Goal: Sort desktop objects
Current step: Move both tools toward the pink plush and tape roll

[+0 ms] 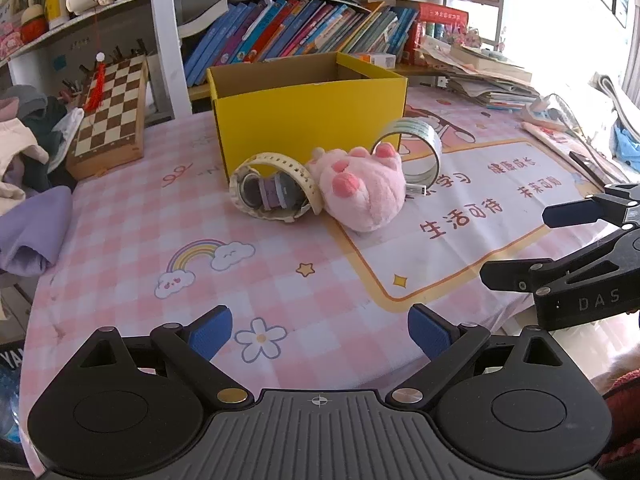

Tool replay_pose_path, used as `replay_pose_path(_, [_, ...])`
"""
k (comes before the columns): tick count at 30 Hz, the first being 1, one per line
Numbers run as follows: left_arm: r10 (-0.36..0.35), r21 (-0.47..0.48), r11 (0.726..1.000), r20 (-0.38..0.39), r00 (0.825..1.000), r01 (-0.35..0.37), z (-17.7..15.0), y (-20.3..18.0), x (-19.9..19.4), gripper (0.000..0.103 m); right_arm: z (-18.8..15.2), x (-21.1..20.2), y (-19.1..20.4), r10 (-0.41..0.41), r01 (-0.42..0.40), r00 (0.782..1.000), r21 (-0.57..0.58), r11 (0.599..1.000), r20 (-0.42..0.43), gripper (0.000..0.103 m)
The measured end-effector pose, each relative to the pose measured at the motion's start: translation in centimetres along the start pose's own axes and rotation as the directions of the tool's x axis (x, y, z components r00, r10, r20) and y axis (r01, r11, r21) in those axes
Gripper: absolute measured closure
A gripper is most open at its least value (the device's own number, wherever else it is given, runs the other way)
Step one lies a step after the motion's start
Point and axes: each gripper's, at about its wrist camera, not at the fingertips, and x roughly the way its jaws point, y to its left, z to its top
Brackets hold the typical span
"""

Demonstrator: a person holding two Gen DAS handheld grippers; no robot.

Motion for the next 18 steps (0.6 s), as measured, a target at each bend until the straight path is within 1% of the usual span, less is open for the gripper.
replay_pose_path(6, [-0.001, 0.001, 1.000, 0.000, 1.000, 0.001, 0.3, 0.0, 0.4, 0.006, 0.4, 0.5, -0.2, 0.003, -0.003, 1.000, -0.004, 1.000, -0.007, 0.004])
replay_pose_path(13, [0.002, 0.006, 1.000, 0.027, 1.000, -0.003, 0.8, 0.1, 0.4, 0.007, 1.1, 0.9, -0.6, 0.012, -0.012, 1.000, -0.002, 1.000, 0.010, 0.005])
replay_pose_path(18, [0.015, 0.017, 1.000, 0.030, 0.999, -0.015, 1.4, -0.1, 0.9, 0.007, 1.9, 1.5, -0.9, 0.020, -0.020, 1.000, -0.007, 1.000, 0.012, 0.005])
